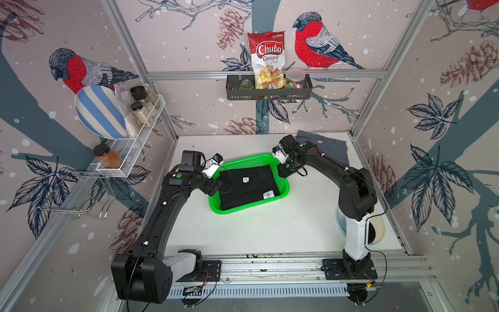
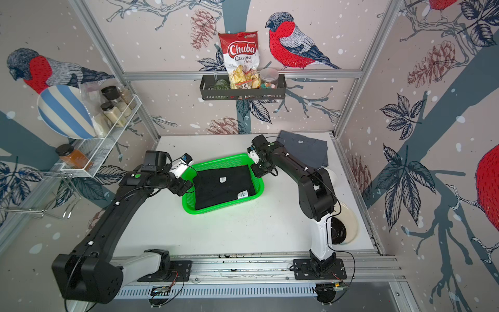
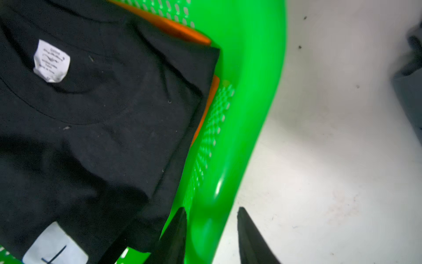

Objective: Put the folded t-shirts into the basket
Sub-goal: Move the bin to the center of the board.

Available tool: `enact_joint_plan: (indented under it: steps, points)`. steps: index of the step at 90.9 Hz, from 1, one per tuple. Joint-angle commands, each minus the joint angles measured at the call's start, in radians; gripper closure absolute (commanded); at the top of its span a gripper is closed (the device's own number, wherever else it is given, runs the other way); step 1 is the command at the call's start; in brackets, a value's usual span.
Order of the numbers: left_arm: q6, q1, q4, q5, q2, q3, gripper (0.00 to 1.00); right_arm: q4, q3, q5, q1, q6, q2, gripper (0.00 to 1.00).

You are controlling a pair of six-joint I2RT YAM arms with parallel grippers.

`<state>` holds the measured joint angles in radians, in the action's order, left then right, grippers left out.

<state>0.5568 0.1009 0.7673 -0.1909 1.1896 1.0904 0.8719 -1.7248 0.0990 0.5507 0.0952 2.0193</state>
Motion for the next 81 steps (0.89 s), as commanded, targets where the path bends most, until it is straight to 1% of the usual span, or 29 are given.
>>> enact_joint_plan:
  steps: [1, 11, 15, 17, 21, 29, 32, 38, 45, 52, 57, 64, 70, 78, 81]
  points:
    - [-0.029, -0.004, -0.008, -0.016, -0.007, -0.014, 0.12, 0.005, -0.025, 0.021, -0.017, -0.118, -0.01, 0.52]
    - [-0.07, -0.004, -0.036, 0.004, -0.013, -0.027, 0.11, 0.005, -0.053, 0.017, -0.007, -0.239, -0.023, 0.46]
    - [-0.088, -0.005, -0.042, 0.016, -0.016, -0.026, 0.07, 0.011, -0.063, -0.012, 0.012, -0.277, -0.036, 0.45]
    - [-0.095, -0.006, -0.044, 0.02, -0.018, -0.025, 0.05, 0.012, -0.068, -0.047, 0.025, -0.296, -0.043, 0.45]
    - [-0.108, -0.007, -0.047, 0.033, -0.02, -0.022, 0.04, 0.021, -0.075, -0.099, 0.052, -0.346, -0.06, 0.43]
    - [-0.145, -0.007, -0.044, 0.063, -0.023, -0.015, 0.04, 0.087, -0.12, -0.177, 0.103, -0.478, -0.086, 0.41]
    - [-0.165, -0.008, -0.039, 0.081, -0.024, -0.012, 0.04, 0.127, -0.139, -0.189, 0.123, -0.531, -0.089, 0.38]
    - [-0.192, -0.009, -0.029, 0.094, -0.026, -0.007, 0.04, 0.219, -0.182, -0.209, 0.173, -0.606, -0.088, 0.37]
    - [-0.181, -0.009, -0.025, 0.054, -0.03, -0.017, 0.04, 0.276, -0.202, -0.214, 0.238, -0.647, -0.078, 0.4]
    - [-0.145, -0.009, -0.024, 0.001, -0.024, -0.031, 0.04, 0.325, -0.222, -0.18, 0.291, -0.663, -0.04, 0.46]
    - [-0.127, -0.008, -0.03, -0.023, -0.018, -0.045, 0.04, 0.357, -0.232, -0.137, 0.301, -0.655, -0.004, 0.53]
    - [-0.066, -0.006, -0.045, -0.055, -0.022, -0.077, 0.04, 0.359, -0.212, -0.107, 0.3, -0.65, 0.031, 0.56]
    - [-0.021, 0.011, -0.055, -0.051, -0.026, -0.108, 0.04, 0.338, -0.184, -0.07, 0.299, -0.631, 0.049, 0.59]
    - [0.007, 0.036, -0.097, -0.016, -0.022, -0.159, 0.05, 0.304, -0.151, -0.015, 0.286, -0.617, 0.072, 0.61]
    - [0.026, 0.047, -0.115, 0.004, -0.019, -0.181, 0.05, 0.295, -0.137, -0.006, 0.275, -0.615, 0.082, 0.63]
